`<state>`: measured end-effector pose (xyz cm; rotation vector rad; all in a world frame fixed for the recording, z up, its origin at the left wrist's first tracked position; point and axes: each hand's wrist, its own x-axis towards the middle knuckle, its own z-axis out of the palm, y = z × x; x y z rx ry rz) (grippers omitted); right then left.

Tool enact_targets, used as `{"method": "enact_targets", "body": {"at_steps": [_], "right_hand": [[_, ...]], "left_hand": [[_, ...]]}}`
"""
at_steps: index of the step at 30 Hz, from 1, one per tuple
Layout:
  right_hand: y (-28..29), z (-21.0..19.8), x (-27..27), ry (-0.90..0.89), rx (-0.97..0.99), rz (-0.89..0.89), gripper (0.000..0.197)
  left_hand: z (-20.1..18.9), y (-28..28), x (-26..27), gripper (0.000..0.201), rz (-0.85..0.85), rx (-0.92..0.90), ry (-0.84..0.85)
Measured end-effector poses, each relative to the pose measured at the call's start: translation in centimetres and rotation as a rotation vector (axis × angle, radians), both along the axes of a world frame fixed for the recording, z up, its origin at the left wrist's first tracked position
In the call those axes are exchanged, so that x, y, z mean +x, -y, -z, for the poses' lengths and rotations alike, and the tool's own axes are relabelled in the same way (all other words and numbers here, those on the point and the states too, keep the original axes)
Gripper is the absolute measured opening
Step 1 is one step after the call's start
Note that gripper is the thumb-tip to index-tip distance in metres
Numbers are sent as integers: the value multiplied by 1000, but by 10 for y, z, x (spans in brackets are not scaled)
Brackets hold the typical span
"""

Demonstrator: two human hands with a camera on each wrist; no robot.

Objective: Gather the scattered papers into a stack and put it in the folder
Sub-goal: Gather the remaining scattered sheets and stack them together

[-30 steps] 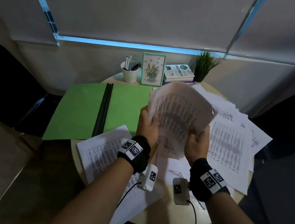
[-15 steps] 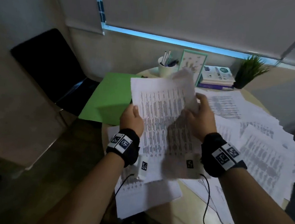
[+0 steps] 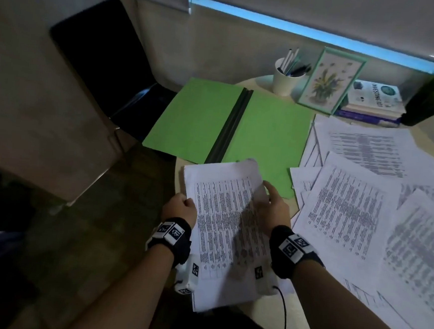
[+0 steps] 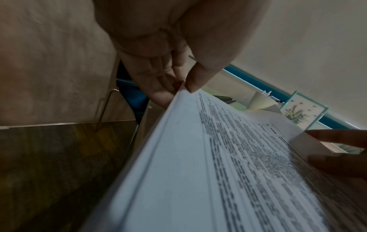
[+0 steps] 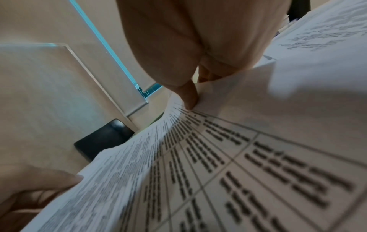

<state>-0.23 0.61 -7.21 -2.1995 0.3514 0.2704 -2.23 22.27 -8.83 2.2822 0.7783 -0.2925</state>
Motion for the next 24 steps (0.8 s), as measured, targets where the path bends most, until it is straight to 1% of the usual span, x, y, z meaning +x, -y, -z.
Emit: {"method": "enact_targets", "body": {"at_steps": [3, 7, 11, 15, 19, 21, 24], "right_hand": [[-3, 2, -2, -5, -40, 11, 50], [-7, 8, 1, 21, -40, 34, 49], [-9, 20, 7, 9, -38, 46, 55], [-7, 26, 14, 0, -145, 15, 55], [-4, 33, 12, -32, -308, -40, 53], [-4, 36, 10, -13, -328, 1, 49], [-6, 39, 15, -27, -329, -36, 46]], "left_hand": [[2, 1, -5, 20, -24, 20, 10], [-1, 0, -5, 18, -73, 22, 94], [0, -4, -1, 17, -110, -7, 118], [4, -8, 4, 19, -122, -46, 89], [8, -10, 6, 18, -135, -63, 57], [9, -11, 6, 17, -174, -71, 60], [11, -14, 7, 17, -178, -79, 49]]}}
